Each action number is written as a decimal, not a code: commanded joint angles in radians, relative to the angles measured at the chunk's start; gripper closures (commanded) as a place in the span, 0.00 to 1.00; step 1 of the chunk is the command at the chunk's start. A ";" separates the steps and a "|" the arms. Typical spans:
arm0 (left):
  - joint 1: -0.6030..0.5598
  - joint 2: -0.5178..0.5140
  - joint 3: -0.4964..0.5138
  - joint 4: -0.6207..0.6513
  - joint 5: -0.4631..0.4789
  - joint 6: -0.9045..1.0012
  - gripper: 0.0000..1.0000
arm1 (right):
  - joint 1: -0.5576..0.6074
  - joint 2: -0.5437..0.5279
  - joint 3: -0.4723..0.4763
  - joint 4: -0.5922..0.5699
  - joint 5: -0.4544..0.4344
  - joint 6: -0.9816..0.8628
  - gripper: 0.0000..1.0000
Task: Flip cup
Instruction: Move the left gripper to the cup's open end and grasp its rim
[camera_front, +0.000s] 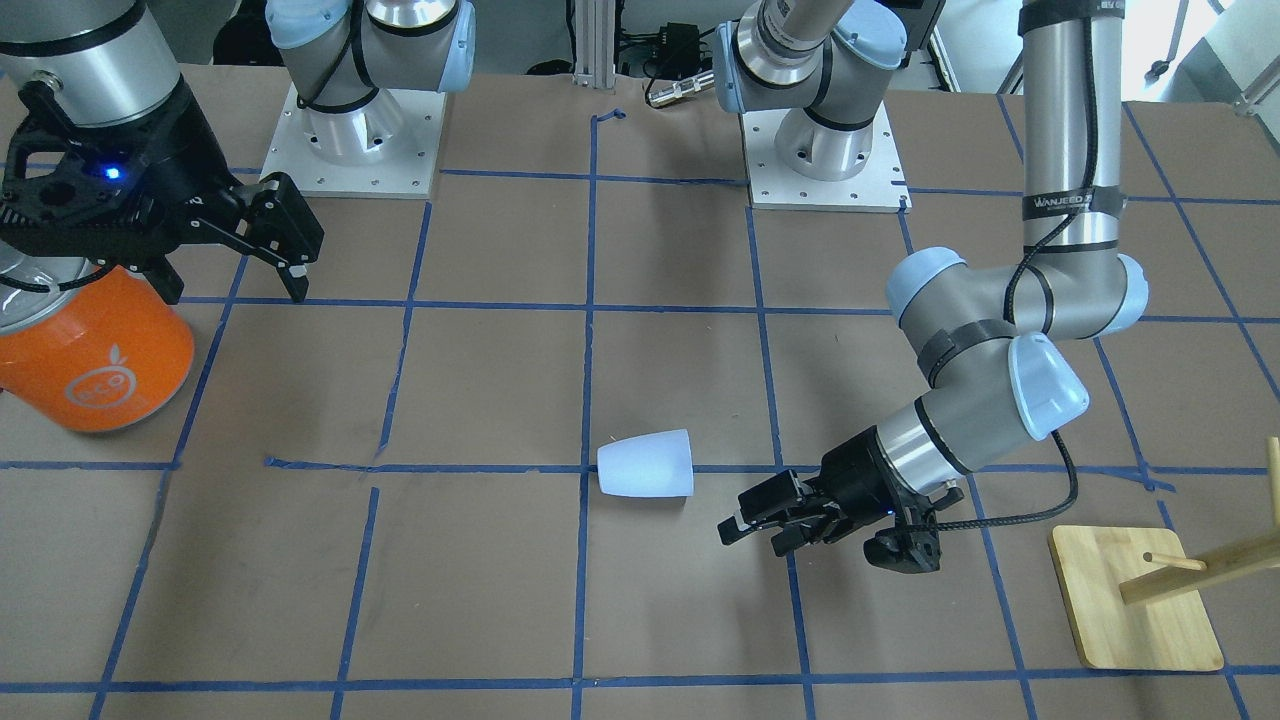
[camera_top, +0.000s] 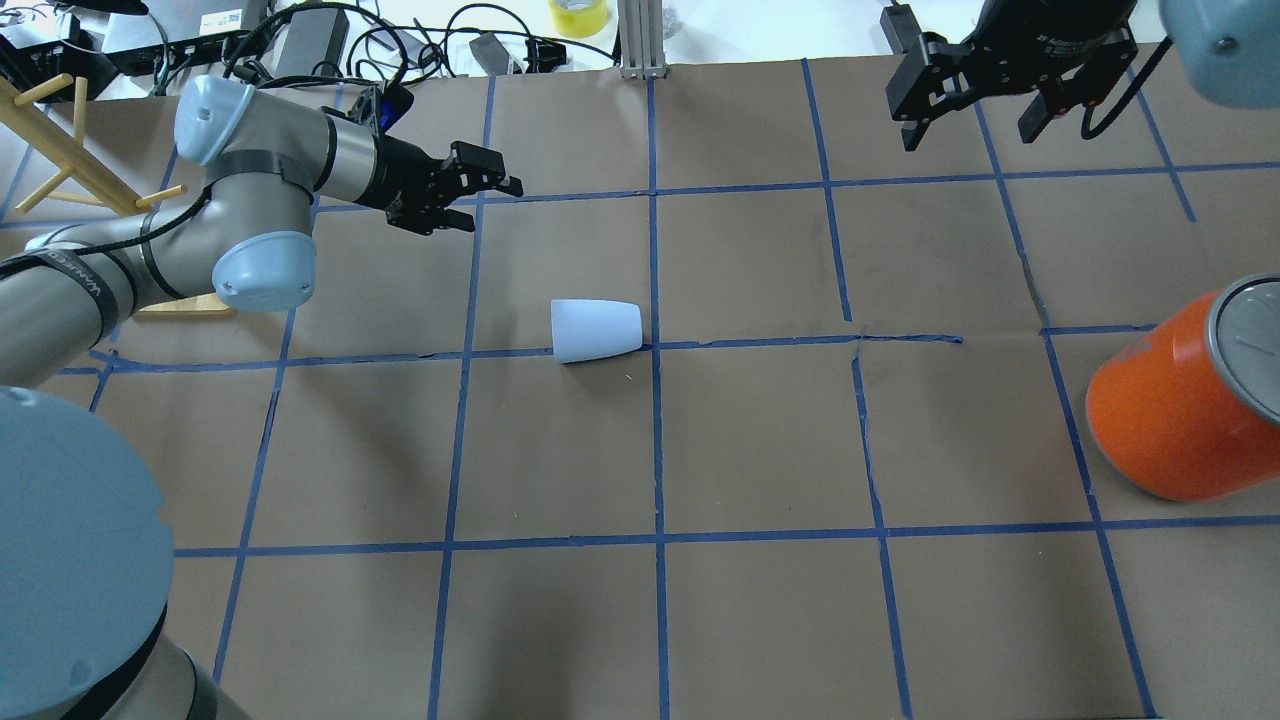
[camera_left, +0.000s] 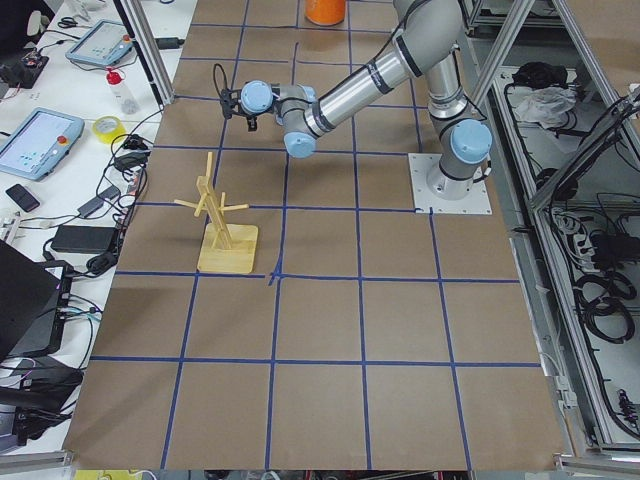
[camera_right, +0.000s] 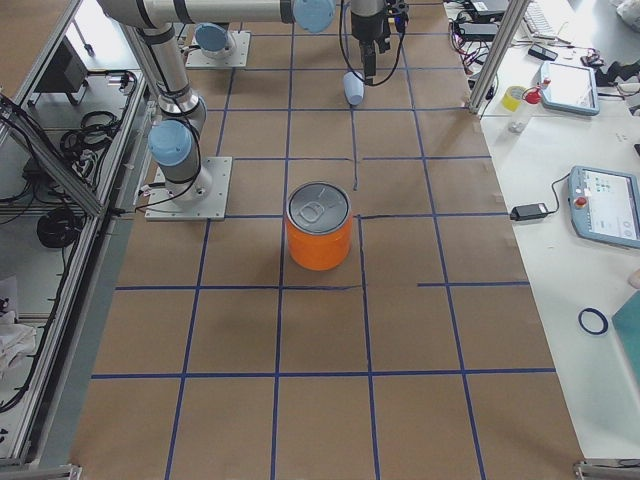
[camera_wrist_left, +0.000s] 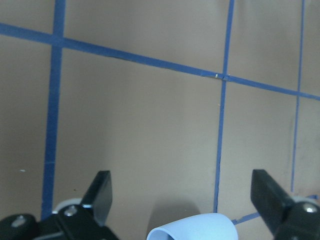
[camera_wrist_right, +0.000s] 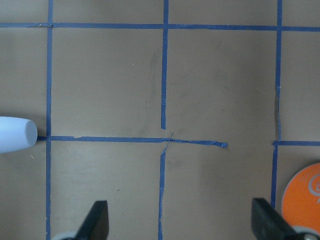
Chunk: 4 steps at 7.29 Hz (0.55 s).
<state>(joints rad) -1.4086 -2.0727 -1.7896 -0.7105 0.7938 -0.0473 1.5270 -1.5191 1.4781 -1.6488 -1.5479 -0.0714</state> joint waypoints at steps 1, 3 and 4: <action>0.002 -0.001 -0.086 0.000 -0.038 -0.002 0.00 | -0.002 -0.003 0.001 0.003 0.012 -0.010 0.00; -0.006 0.014 -0.175 -0.011 -0.098 0.001 0.00 | 0.004 -0.003 0.002 0.009 0.012 -0.010 0.00; -0.012 0.025 -0.186 -0.006 -0.132 -0.003 0.00 | 0.002 -0.001 0.008 0.007 0.011 -0.001 0.00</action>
<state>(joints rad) -1.4145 -2.0587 -1.9425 -0.7192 0.7059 -0.0488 1.5294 -1.5219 1.4808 -1.6412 -1.5363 -0.0789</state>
